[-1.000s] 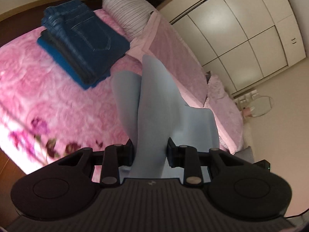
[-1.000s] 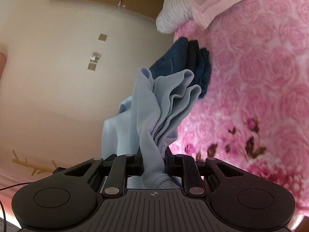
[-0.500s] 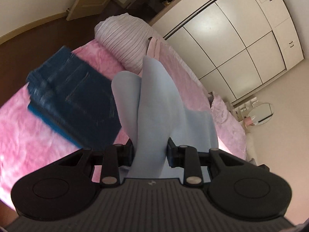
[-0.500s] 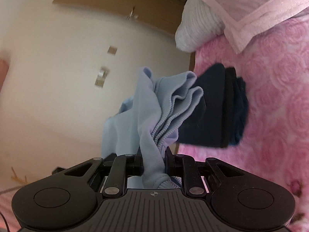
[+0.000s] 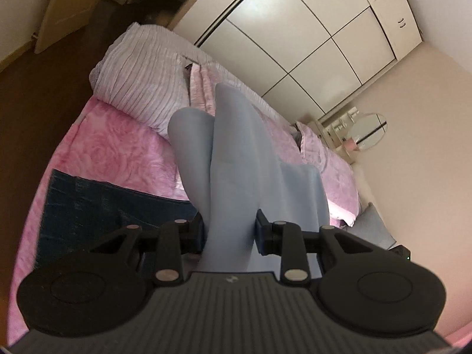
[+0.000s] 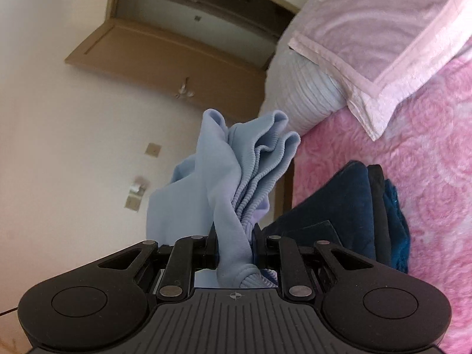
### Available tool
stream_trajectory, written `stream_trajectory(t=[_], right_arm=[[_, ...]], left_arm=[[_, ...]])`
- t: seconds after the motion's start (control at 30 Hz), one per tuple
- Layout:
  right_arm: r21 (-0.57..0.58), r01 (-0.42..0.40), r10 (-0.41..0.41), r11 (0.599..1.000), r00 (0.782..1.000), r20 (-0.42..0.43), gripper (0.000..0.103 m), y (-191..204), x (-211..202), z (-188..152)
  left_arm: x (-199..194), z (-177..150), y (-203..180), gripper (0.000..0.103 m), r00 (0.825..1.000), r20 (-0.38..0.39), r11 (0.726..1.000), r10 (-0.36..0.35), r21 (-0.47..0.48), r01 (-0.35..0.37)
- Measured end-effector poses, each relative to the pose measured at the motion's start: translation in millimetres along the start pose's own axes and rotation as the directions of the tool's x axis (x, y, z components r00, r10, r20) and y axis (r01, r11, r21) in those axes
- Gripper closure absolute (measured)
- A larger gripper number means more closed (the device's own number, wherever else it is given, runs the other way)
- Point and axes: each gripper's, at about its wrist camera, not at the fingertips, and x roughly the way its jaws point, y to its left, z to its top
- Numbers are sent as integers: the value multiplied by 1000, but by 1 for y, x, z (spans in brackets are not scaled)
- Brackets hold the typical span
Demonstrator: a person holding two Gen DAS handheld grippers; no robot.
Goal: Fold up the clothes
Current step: 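Carry the folded sweatshirt with both grippers toward the stack of jeans, then lower the sweatshirt onto the jeans stack and open both grippers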
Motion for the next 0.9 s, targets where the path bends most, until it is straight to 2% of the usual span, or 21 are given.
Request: stream_trajectory(t=[0.27, 0.57, 0.67, 0.7, 0.73, 0.77, 0.87, 0.9], right_arm=[[70, 100, -100, 992, 995, -8, 85, -35, 59, -27], [69, 177, -175, 982, 984, -30, 85, -56, 81, -36], [33, 210, -209, 977, 977, -36, 85, -58, 87, -39], [-6, 246, -246, 969, 969, -37, 85, -58, 90, -40], [-45, 308, -309, 950, 950, -38, 81, -59, 97, -41], [-69, 393, -396, 917, 917, -42, 72, -61, 104, -43], [-107, 515, -516, 851, 856, 14, 68, -58, 104, -49], [-114, 534, -533, 838, 845, 45, 68, -54, 99, -51]], left_arm=[[23, 10, 73, 77, 997, -74, 1000, 15, -15, -16], [47, 4, 119, 77, 993, -117, 999, -3, -43, -2], [57, 1, 132, 74, 990, -139, 999, 18, -30, -22], [62, 0, 138, 71, 987, -153, 998, 49, -38, -56], [68, -1, 145, 70, 982, -169, 995, 82, -47, -91], [72, -2, 150, 68, 976, -184, 991, 114, -55, -126], [67, -3, 151, 63, 977, -168, 988, 130, -57, -142], [61, -2, 149, 63, 978, -156, 988, 139, -49, -148]])
